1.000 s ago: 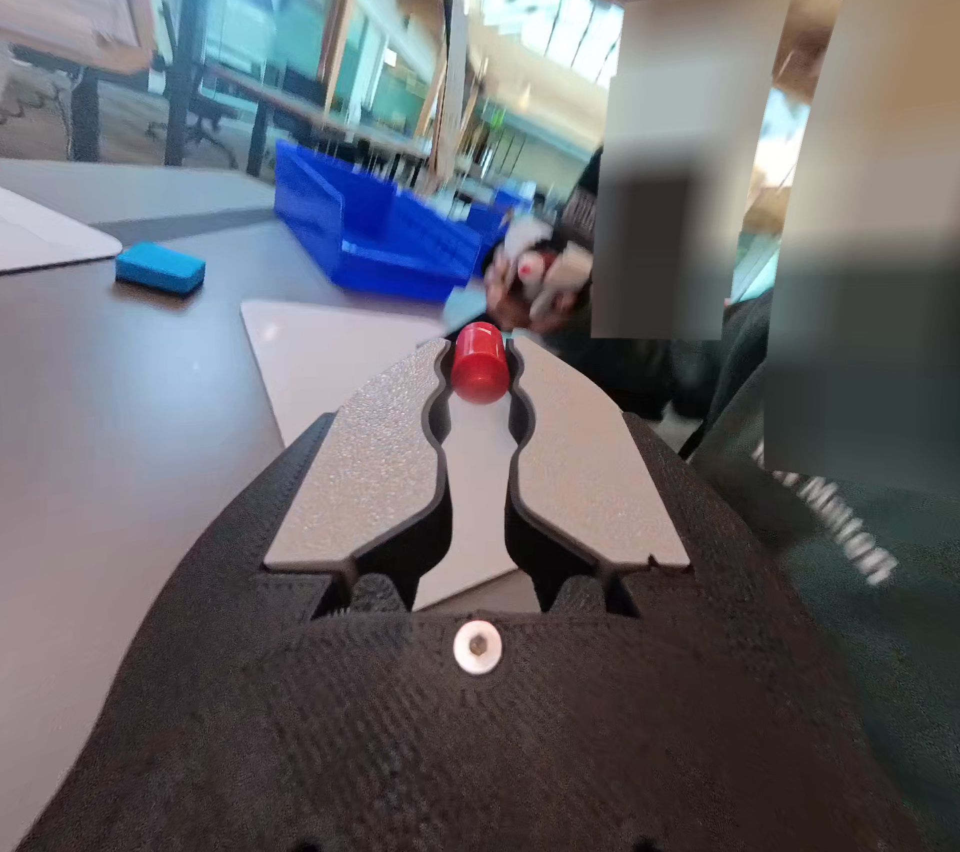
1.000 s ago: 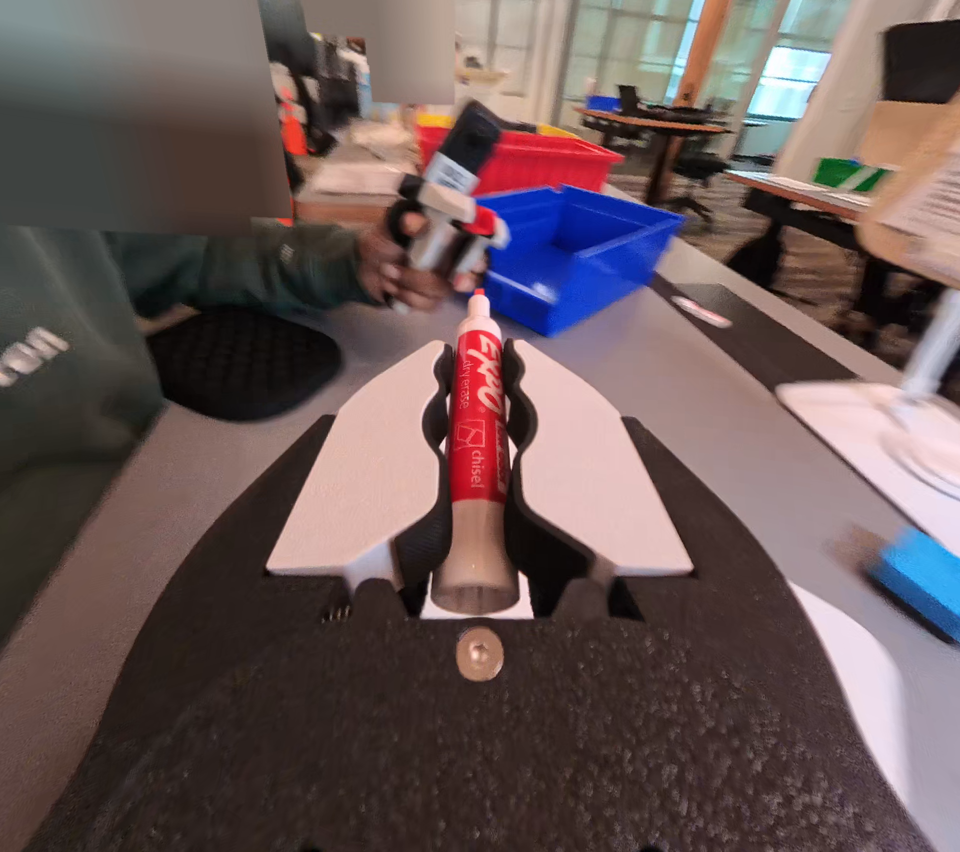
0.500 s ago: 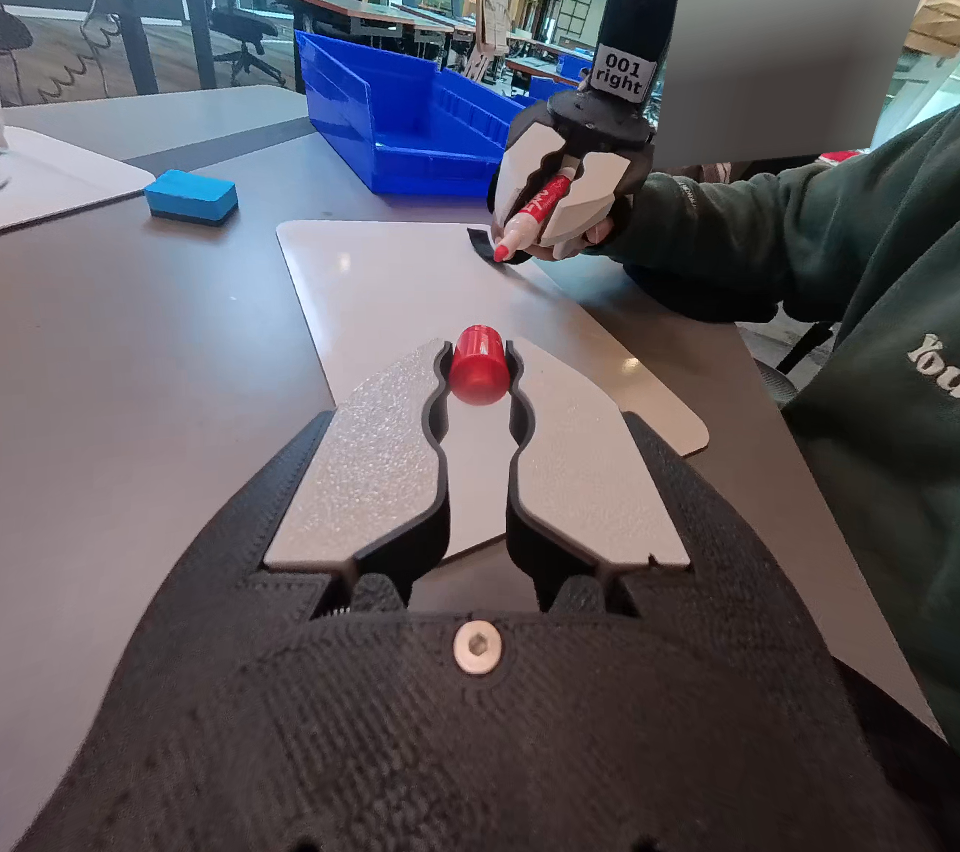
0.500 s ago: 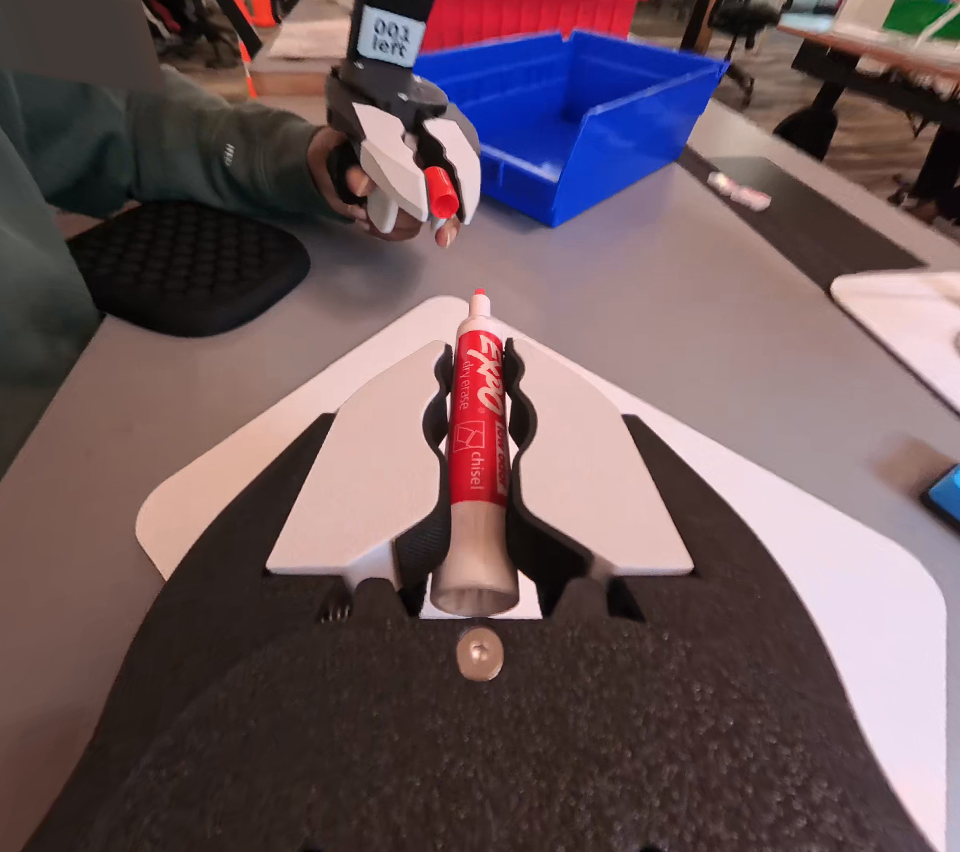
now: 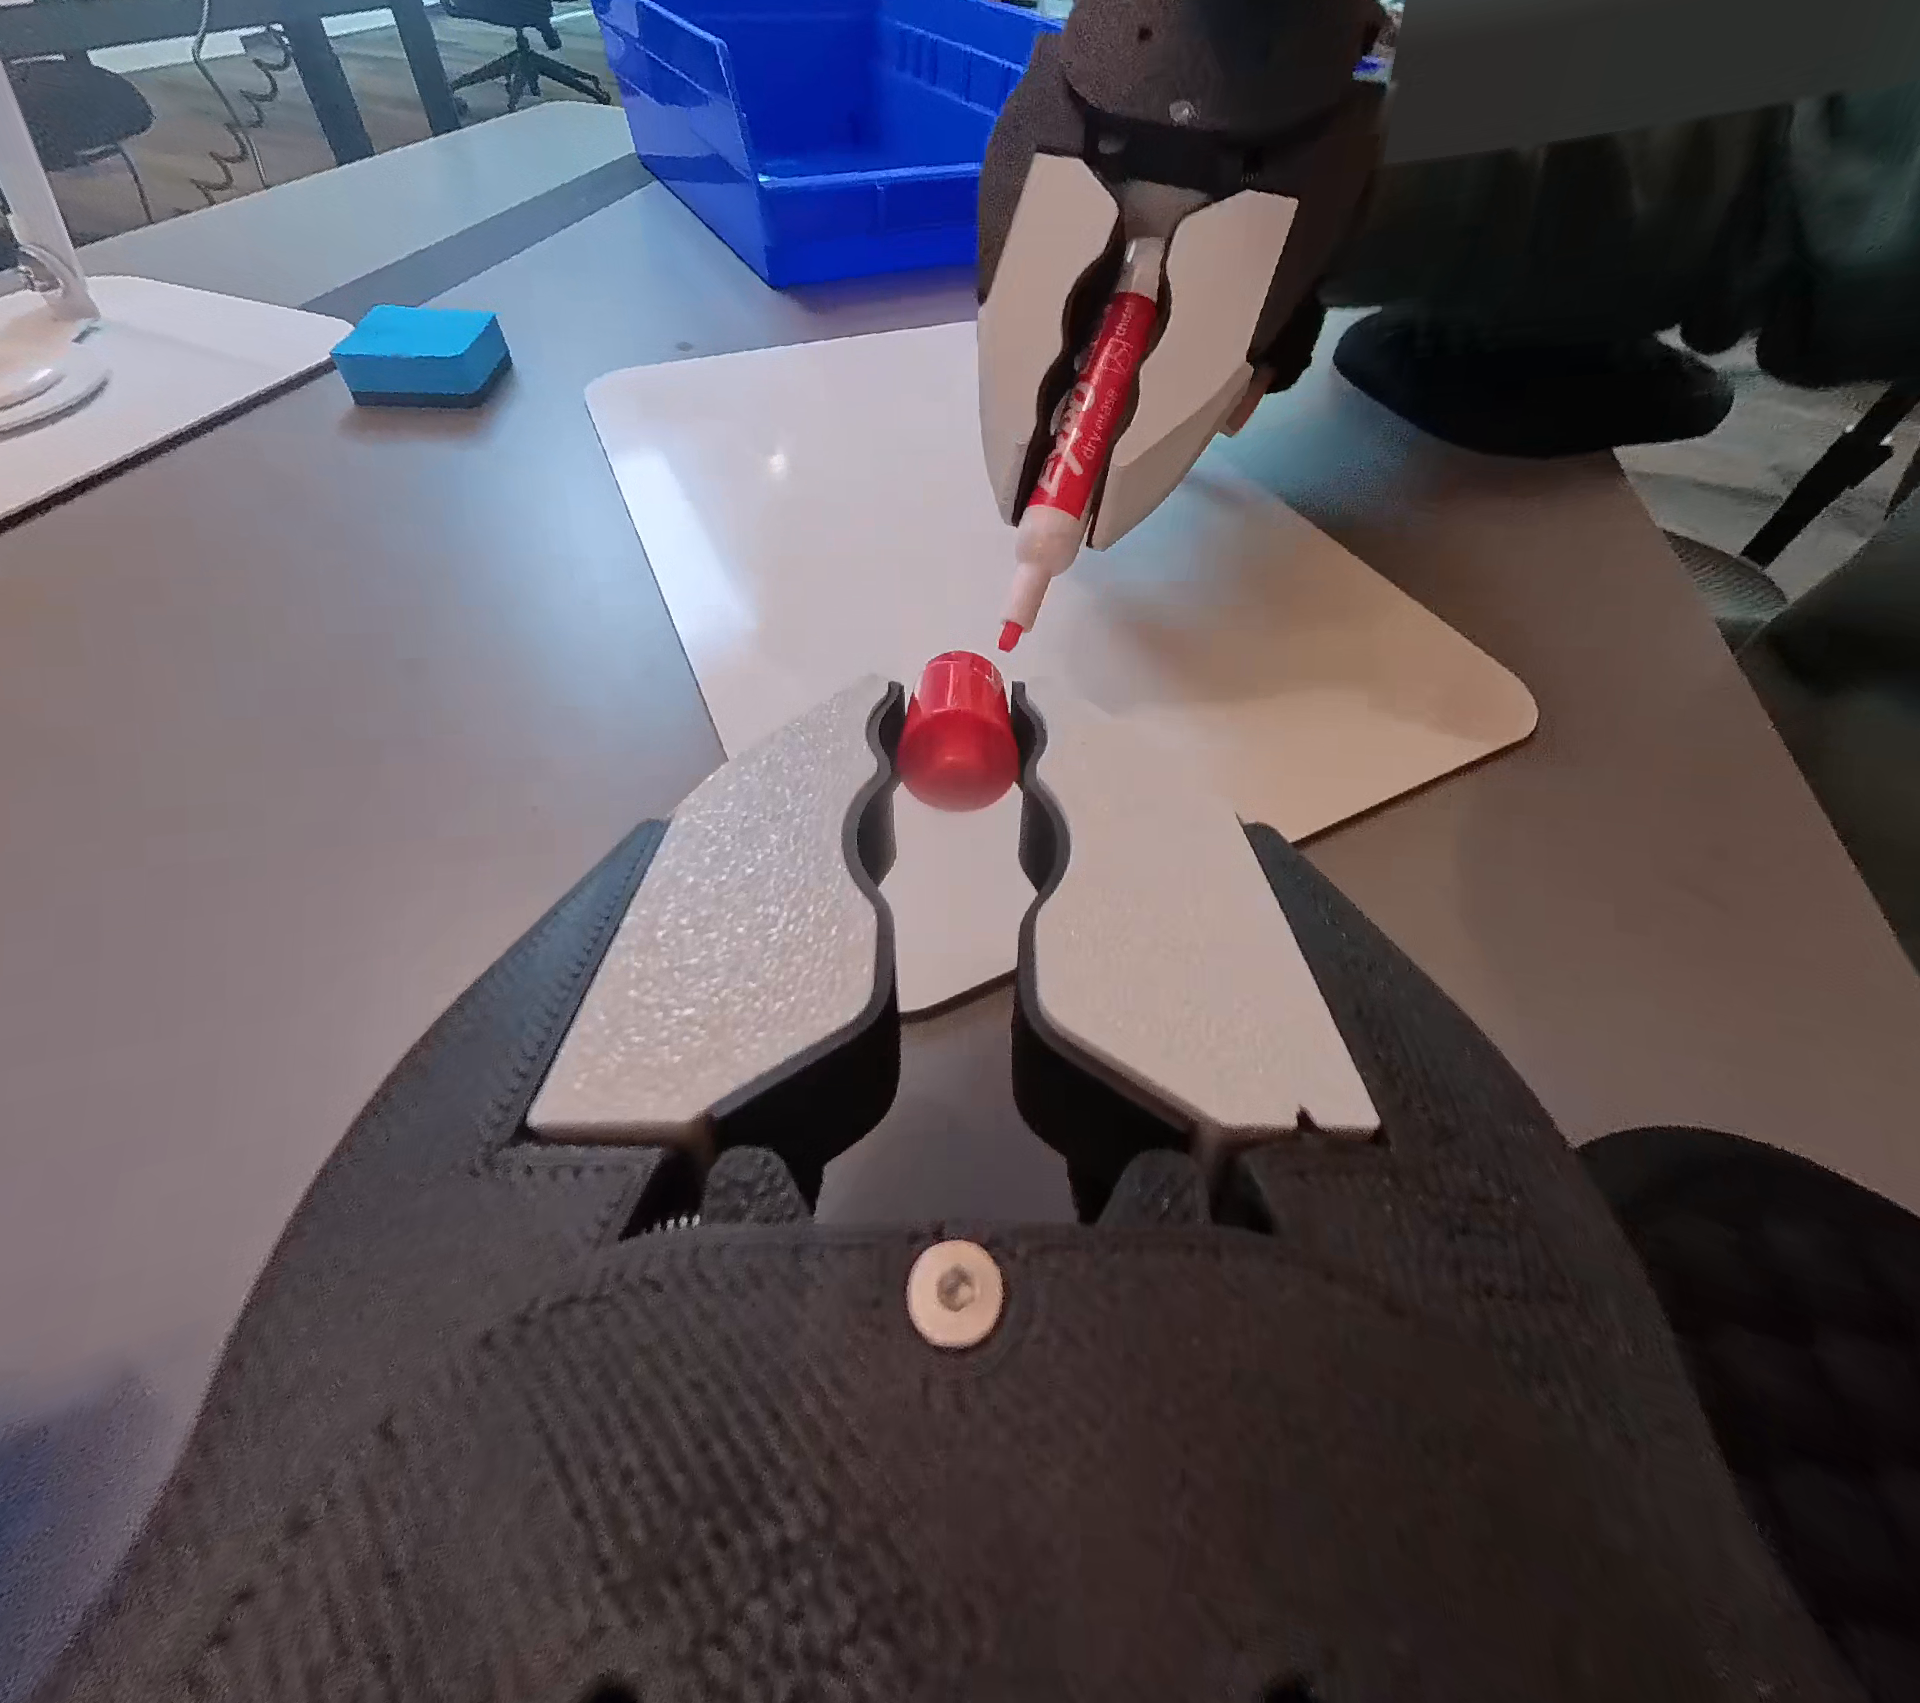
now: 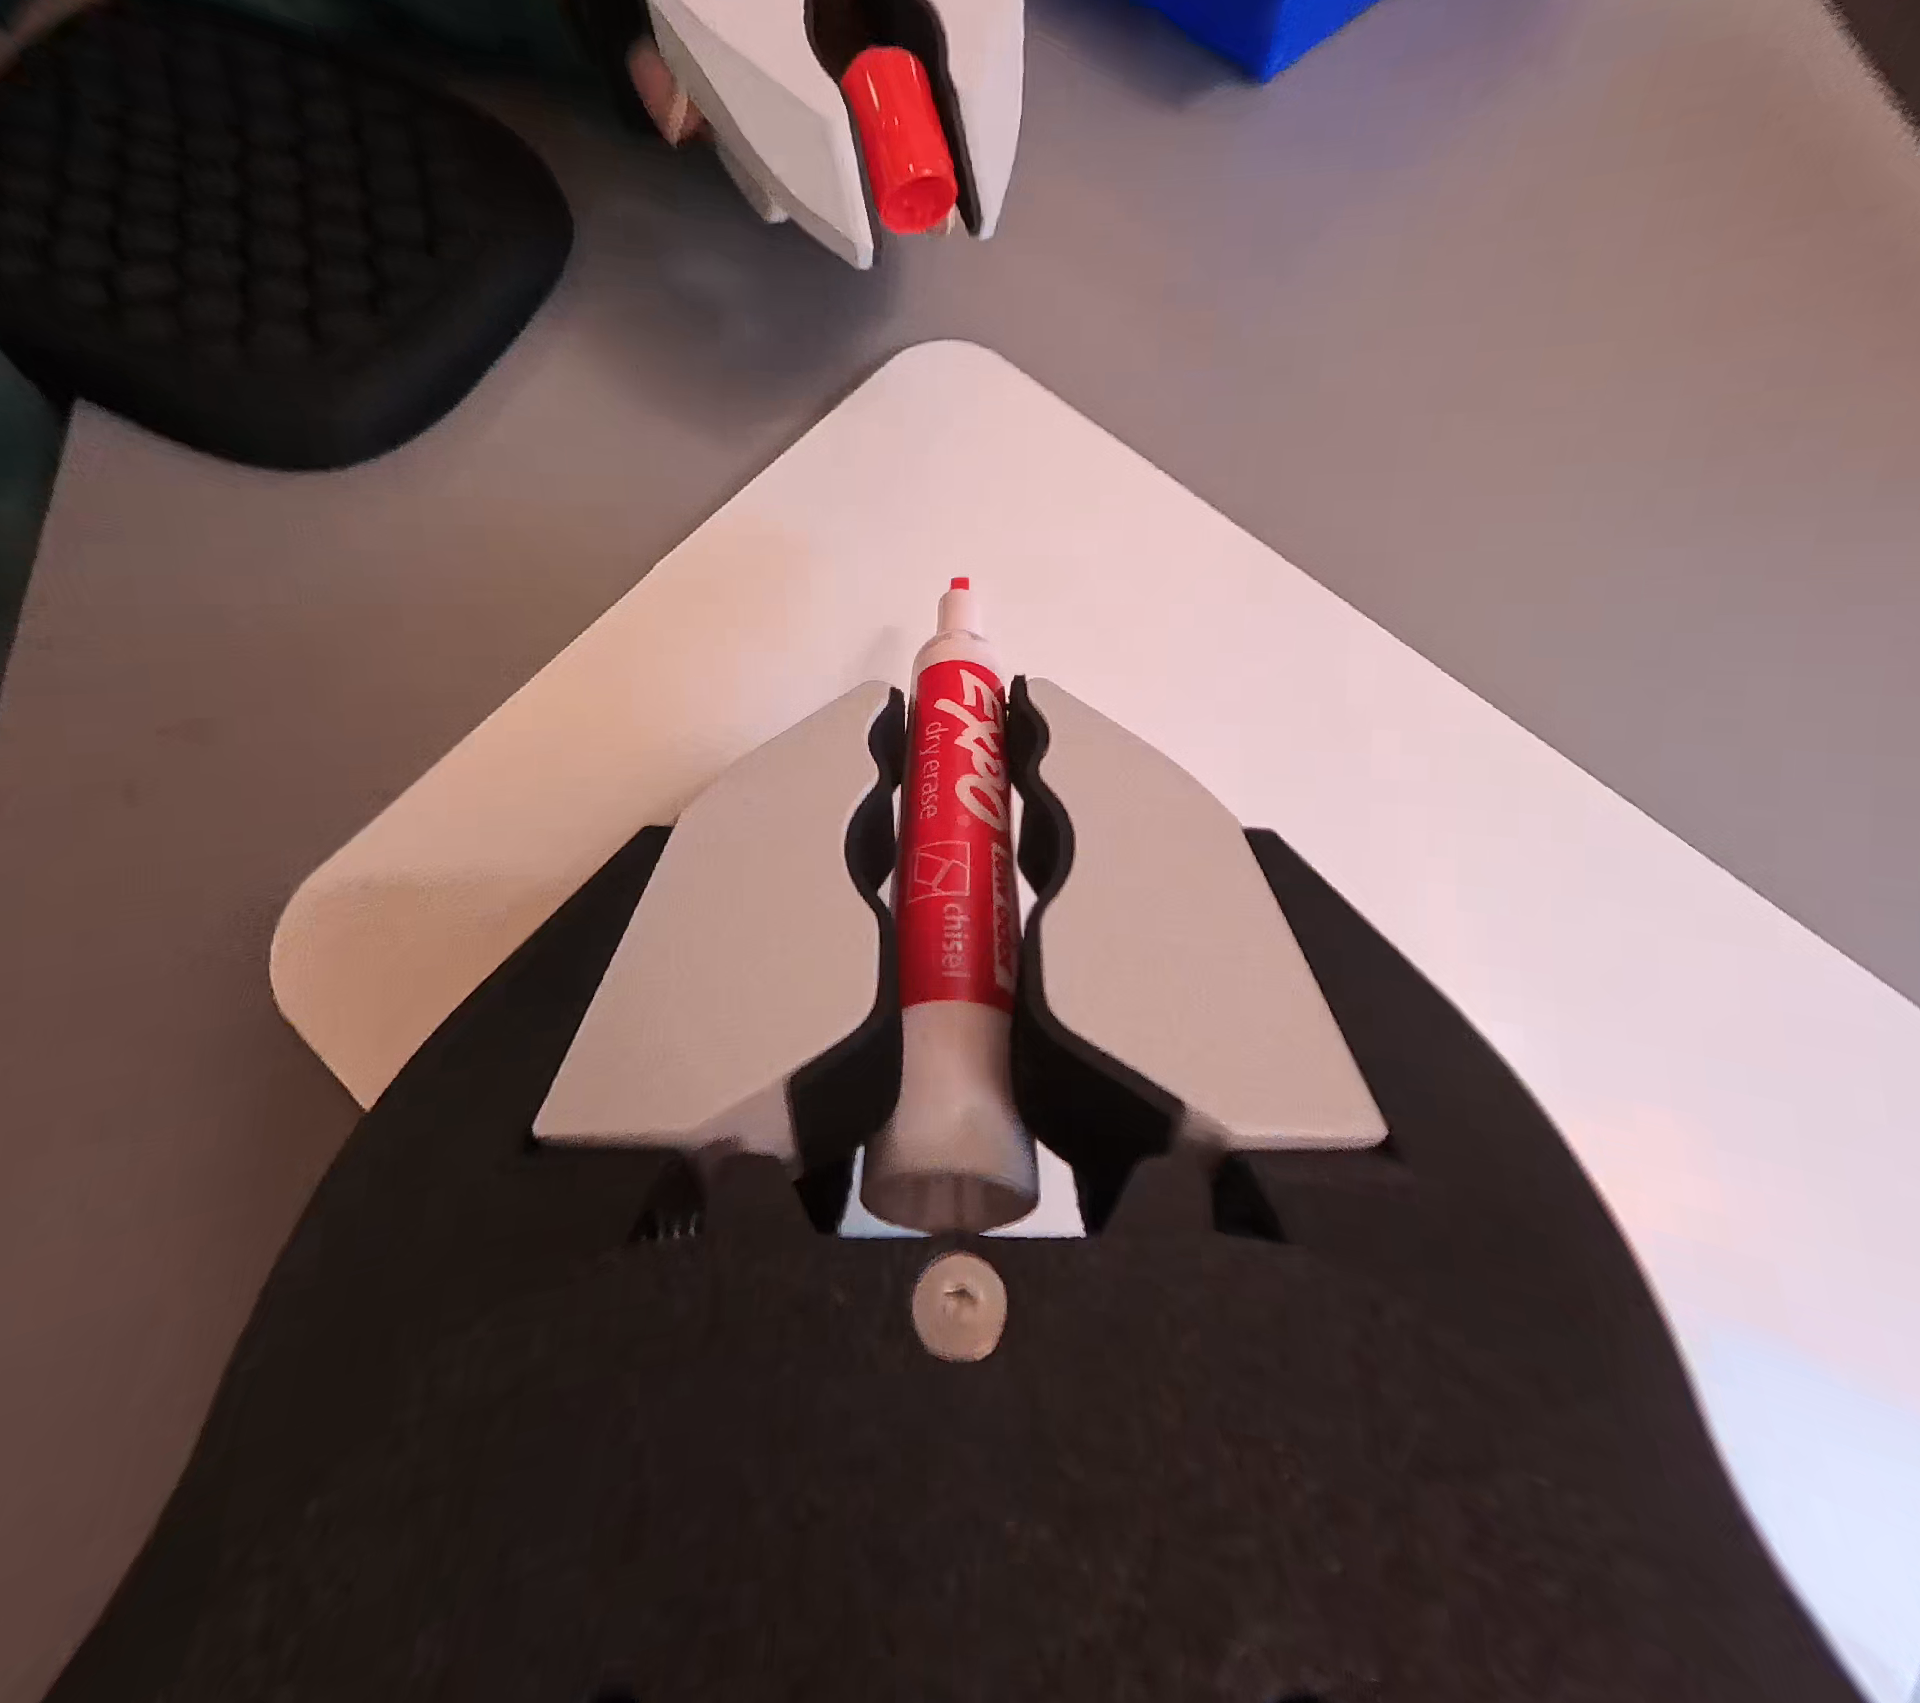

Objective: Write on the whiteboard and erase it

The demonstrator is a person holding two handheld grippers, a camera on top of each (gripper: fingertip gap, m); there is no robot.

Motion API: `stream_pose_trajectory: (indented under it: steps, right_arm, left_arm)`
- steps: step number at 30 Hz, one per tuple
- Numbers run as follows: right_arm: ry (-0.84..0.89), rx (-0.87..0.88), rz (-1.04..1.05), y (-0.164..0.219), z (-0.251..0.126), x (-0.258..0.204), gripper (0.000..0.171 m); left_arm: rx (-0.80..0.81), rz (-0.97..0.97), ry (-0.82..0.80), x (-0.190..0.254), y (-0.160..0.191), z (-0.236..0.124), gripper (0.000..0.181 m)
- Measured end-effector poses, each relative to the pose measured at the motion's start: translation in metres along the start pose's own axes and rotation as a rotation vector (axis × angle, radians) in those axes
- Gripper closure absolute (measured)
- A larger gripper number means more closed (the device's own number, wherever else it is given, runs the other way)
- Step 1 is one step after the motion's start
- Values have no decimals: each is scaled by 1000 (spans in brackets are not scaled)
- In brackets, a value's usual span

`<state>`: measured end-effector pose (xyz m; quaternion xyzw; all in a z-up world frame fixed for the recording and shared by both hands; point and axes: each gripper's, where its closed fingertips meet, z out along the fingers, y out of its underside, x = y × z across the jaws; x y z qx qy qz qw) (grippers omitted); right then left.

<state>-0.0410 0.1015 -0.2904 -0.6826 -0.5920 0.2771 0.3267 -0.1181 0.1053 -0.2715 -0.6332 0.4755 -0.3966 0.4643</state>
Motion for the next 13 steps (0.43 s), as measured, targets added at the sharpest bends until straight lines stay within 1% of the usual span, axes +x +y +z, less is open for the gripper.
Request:
stream_pose_trajectory:
  steps: [7,10,13]
  right_arm:
    - [-91,-290,-71,-4,20,-3,153]
    - [-117,-369,-100,-6,27,-2,153]
    - [-130,-403,-112,-11,32,0,152]
  left_arm:
    - [-54,166,-59,5,3,0,162]
    - [-83,244,-95,4,6,0,162]
    - [-99,290,-112,3,8,-3,162]
